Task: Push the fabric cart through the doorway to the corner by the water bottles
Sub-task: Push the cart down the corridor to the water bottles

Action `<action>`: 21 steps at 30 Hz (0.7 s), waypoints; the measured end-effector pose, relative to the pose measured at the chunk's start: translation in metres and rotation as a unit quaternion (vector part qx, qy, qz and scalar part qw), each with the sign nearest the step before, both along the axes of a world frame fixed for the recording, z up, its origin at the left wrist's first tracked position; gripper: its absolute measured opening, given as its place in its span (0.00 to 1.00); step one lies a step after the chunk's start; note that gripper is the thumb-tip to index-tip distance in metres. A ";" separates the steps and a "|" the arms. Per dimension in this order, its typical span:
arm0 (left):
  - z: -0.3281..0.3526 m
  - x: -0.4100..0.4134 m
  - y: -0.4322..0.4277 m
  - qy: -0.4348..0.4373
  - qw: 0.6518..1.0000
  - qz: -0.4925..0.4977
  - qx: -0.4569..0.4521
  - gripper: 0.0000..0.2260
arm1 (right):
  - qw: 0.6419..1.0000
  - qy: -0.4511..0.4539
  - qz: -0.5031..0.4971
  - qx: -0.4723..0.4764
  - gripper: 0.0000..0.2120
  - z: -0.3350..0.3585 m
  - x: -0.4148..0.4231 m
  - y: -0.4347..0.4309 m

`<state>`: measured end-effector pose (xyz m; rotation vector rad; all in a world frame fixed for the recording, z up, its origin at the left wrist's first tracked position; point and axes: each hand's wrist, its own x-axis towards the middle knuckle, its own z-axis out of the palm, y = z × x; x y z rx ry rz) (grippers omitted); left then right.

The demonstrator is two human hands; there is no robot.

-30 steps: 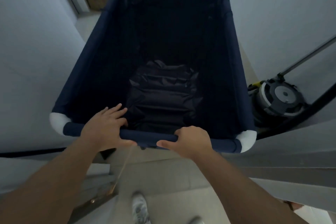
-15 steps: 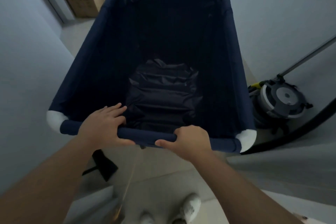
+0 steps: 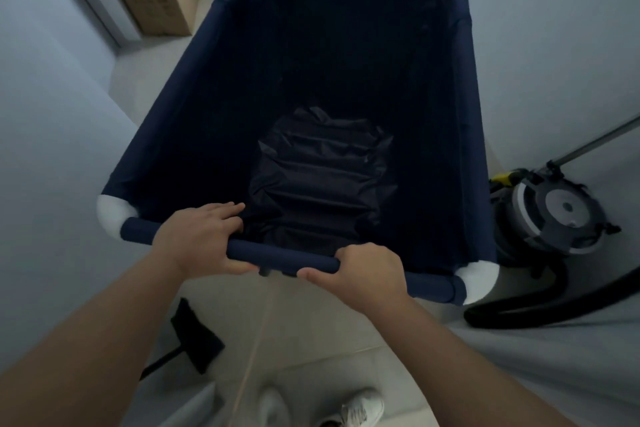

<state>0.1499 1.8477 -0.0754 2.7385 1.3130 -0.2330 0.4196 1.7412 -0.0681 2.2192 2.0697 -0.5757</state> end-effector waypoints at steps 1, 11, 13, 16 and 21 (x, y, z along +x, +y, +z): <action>0.001 0.004 0.007 -0.004 1.000 -0.005 0.003 0.36 | 1.000 -0.001 -0.003 -0.004 0.40 0.001 0.003 0.008; -0.001 0.013 0.119 -0.014 0.995 -0.101 0.022 0.33 | 0.998 -0.001 -0.069 -0.006 0.39 0.000 -0.009 0.076; -0.001 0.019 0.136 -0.006 0.992 -0.129 0.010 0.34 | 0.995 0.003 -0.096 -0.015 0.38 -0.001 -0.010 0.080; 0.000 0.039 0.159 0.003 0.988 -0.154 0.015 0.36 | 0.992 0.002 -0.123 -0.014 0.38 -0.004 -0.002 0.087; -0.002 0.091 0.172 -0.007 0.991 -0.136 0.003 0.43 | 0.990 -0.019 -0.141 0.012 0.42 -0.002 0.044 0.097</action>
